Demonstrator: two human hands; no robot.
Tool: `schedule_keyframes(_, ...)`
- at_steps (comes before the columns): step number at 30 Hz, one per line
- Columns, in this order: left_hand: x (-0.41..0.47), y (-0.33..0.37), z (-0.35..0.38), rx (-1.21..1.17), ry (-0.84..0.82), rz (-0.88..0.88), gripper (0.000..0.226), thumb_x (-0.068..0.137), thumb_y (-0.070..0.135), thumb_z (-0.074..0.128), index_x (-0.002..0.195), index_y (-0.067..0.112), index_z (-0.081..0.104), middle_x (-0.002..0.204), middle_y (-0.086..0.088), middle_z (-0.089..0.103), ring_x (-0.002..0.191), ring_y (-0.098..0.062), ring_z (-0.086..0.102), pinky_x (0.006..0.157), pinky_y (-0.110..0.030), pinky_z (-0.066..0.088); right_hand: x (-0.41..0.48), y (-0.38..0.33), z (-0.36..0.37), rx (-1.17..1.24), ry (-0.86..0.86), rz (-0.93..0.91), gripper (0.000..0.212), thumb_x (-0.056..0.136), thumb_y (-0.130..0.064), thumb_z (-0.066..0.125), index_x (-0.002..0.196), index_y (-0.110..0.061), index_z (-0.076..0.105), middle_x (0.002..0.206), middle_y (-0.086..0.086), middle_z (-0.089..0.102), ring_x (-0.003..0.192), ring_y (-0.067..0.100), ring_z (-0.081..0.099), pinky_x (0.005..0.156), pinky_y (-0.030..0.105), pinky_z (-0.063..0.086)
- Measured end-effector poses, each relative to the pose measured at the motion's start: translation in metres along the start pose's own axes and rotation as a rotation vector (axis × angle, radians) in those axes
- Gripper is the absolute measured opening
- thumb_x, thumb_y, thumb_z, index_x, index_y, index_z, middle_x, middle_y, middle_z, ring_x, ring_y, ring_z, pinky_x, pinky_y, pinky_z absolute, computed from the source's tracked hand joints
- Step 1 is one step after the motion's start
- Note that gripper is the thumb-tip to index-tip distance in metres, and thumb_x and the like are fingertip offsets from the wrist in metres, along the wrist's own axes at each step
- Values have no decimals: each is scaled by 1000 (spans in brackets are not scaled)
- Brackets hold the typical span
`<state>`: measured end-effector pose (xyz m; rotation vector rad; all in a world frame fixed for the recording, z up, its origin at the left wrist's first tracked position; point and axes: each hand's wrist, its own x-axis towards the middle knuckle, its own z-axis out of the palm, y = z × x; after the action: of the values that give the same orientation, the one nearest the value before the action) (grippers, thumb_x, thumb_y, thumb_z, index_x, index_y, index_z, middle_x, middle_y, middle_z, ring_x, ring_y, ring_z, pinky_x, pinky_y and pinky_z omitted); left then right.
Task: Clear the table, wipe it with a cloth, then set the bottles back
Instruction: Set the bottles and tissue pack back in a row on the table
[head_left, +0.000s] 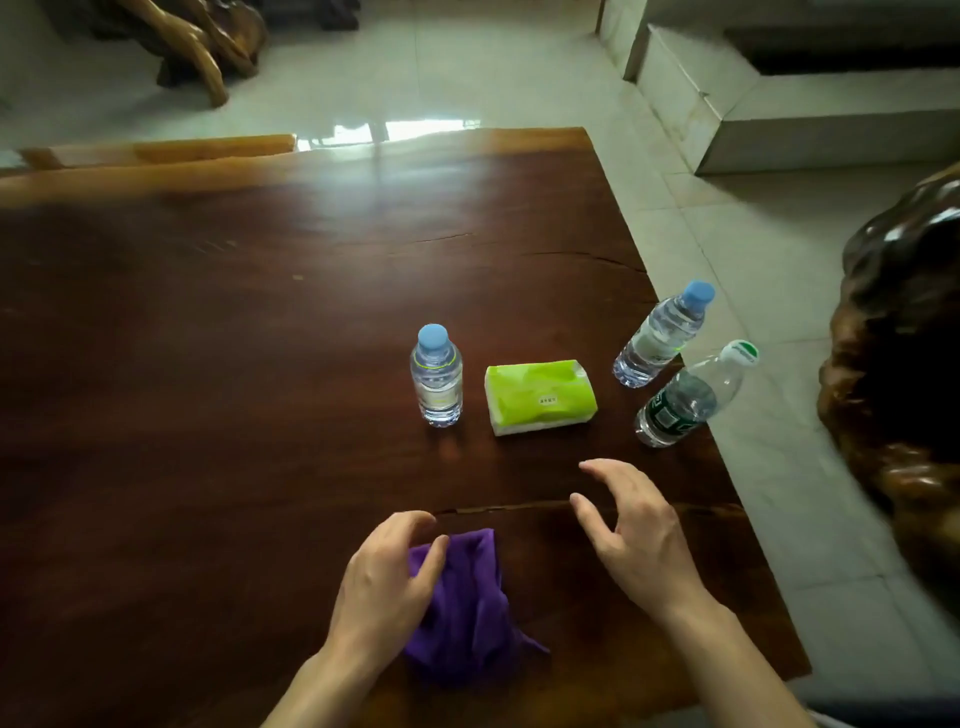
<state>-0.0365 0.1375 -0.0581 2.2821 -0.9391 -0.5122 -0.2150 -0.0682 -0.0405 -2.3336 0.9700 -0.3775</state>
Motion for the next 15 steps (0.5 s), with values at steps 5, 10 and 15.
schedule_keyframes(5, -10, 22, 0, -45, -27, 128, 8, 92, 31, 68, 99, 30, 68, 92, 20, 68, 85, 4, 64, 74, -19, 54, -44, 1, -22, 60, 139, 142, 19, 94, -23, 68, 112, -18, 71, 108, -4, 72, 102, 11, 66, 89, 31, 56)
schedule_keyframes(10, 6, 58, 13, -61, -53, 252, 10, 90, 20, 71, 98, 26, 70, 87, 18, 68, 78, 0, 64, 69, -21, 53, -70, 16, -42, 67, 209, 264, 17, 97, -25, 62, 107, -18, 74, 102, -7, 73, 93, 4, 65, 80, 3, 45)
schedule_keyframes(15, 52, 106, 33, 24, -74, 426, 7, 90, 17, 68, 96, 20, 69, 89, 10, 68, 76, -12, 66, 70, -34, 55, -62, 45, -56, 42, 285, 347, 12, 96, -20, 63, 99, -20, 75, 96, -7, 72, 82, -1, 60, 73, -7, 36)
